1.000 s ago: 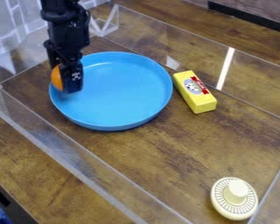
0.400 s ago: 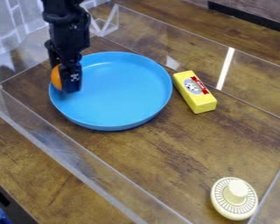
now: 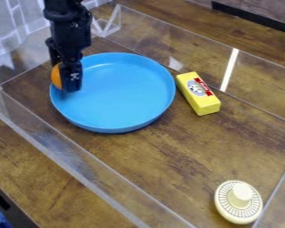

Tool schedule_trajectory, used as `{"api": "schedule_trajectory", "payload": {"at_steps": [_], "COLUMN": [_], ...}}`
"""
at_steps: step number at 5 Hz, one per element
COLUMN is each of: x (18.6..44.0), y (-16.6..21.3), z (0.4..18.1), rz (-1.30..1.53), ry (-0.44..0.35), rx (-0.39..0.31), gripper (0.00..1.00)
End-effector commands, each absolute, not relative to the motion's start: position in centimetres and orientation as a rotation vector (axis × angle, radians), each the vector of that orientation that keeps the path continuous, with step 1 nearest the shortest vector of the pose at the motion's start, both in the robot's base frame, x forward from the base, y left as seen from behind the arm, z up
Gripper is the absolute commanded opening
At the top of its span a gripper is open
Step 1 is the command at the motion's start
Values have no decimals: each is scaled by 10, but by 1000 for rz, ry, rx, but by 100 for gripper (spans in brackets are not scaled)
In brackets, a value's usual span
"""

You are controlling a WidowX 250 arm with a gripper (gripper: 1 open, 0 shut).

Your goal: Remove the orange ball from inside the blue tray and put it on the table

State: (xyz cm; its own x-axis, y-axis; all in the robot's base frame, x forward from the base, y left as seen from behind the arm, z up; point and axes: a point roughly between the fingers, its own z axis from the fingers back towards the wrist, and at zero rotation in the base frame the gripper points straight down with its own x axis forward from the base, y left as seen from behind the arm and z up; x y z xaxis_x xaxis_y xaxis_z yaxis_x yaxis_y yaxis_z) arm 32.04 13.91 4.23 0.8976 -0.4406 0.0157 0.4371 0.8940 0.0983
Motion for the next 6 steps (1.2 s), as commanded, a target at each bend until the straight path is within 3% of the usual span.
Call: {"api": "schedule_trajectory", "payload": {"at_steps": [1,6], "x": [334,342], "y": [143,149], "z": [62,56], "rz": [-474,-533], "ry": [-87,-69], "rx": [145,188], "gripper": [0,0]}}
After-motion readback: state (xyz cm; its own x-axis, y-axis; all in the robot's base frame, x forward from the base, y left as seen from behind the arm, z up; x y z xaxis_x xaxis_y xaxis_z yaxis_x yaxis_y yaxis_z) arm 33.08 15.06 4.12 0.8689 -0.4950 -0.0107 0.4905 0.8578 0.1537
